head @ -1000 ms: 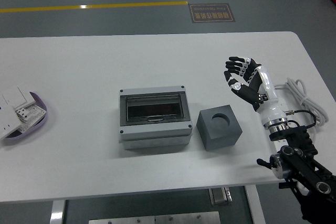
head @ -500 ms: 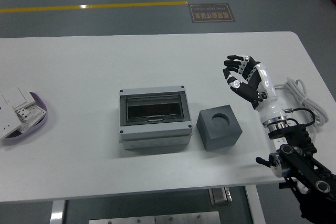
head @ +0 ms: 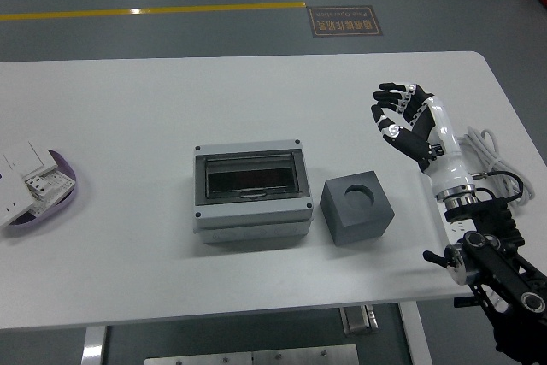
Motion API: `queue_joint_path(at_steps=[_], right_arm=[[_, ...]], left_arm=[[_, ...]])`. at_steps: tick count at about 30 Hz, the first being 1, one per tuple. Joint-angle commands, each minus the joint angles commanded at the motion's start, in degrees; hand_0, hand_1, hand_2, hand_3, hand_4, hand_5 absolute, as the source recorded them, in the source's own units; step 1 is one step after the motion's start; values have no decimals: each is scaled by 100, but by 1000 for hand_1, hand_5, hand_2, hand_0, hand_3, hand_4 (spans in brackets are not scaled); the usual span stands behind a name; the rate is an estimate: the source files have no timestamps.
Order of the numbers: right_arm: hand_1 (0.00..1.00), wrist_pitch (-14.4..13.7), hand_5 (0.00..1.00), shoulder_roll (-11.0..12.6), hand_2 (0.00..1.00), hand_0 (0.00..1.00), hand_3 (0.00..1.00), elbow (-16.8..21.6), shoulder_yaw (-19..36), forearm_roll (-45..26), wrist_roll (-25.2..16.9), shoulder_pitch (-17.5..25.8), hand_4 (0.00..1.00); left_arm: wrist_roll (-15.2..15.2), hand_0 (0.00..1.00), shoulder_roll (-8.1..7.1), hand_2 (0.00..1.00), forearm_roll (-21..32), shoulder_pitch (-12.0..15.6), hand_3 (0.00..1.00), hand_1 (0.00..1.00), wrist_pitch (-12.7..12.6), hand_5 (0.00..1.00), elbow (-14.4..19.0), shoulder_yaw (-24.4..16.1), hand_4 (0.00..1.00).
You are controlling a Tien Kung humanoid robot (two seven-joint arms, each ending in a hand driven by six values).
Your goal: Pick up the cylinder from the cube,place it in the box,flap close box
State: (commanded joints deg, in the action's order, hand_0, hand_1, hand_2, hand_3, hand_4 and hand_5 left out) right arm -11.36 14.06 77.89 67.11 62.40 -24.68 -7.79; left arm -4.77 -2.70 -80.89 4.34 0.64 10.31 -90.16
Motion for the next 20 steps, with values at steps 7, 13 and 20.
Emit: queue_joint_path(at_steps=[7,13,20], right_arm=[[639,-15,75,-4,592,703,598,-9,43,41,26,7,728],[638,-11,74,-8,591,704,598,-2,97,60,57,12,727],[638,10,80,-23,591,703,598,21,106,74,74,5,725]], left_arm=[[-103,589,3,615,64,-29,640,617,-42,158,0,96,691],[-207,591,4,615,93,-36,640,617,-124,168,0,163,698],[-233,590,-8,614,60,-61,641,617,-141,173,0,145,692]])
